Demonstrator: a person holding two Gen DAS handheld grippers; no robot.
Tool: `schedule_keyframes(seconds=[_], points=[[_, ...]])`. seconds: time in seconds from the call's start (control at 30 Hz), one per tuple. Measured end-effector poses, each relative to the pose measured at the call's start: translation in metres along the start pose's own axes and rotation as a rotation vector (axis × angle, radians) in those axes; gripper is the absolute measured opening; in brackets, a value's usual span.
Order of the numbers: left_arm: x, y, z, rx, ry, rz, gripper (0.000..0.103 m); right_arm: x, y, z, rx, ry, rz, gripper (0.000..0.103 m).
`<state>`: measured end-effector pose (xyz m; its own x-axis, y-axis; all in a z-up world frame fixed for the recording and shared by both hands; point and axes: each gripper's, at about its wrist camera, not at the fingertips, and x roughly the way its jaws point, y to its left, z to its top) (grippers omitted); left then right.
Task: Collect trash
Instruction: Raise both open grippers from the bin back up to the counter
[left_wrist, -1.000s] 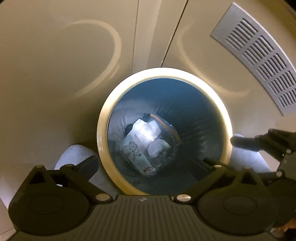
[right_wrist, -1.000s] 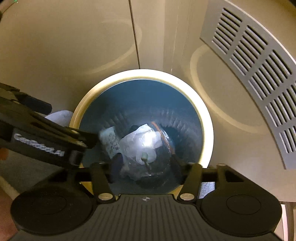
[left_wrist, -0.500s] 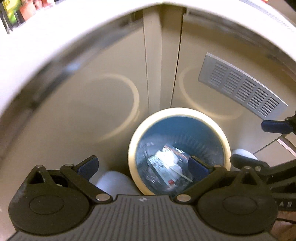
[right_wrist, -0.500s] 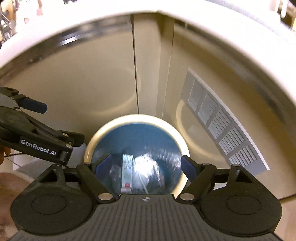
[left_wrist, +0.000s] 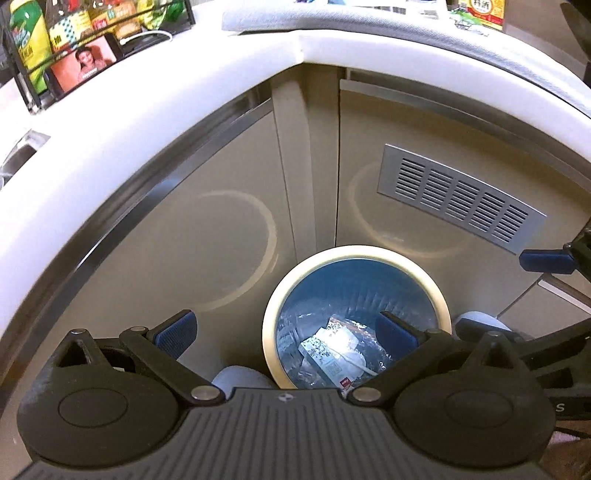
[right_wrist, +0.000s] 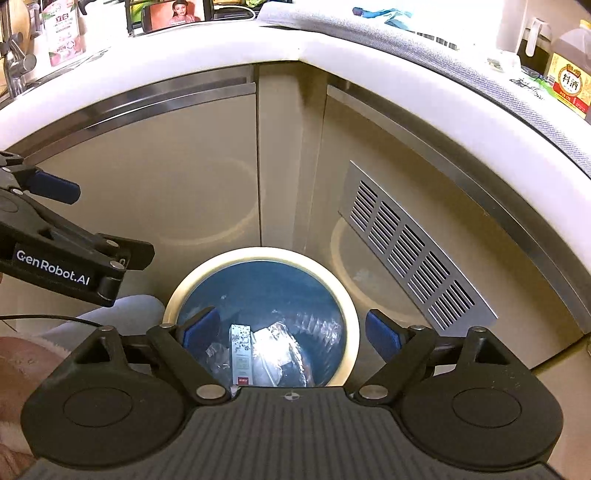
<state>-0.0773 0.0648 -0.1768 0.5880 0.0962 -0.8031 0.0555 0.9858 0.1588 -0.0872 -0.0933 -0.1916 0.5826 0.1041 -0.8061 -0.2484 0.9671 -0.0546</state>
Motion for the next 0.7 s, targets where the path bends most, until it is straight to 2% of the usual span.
schedule_keyframes(seconds=[0.7], points=[[-0.029,-0.004,-0.007,0.026,-0.080,0.039,0.103,-0.017,0.002,-0.006,-0.001,-0.042,-0.021,0.090]])
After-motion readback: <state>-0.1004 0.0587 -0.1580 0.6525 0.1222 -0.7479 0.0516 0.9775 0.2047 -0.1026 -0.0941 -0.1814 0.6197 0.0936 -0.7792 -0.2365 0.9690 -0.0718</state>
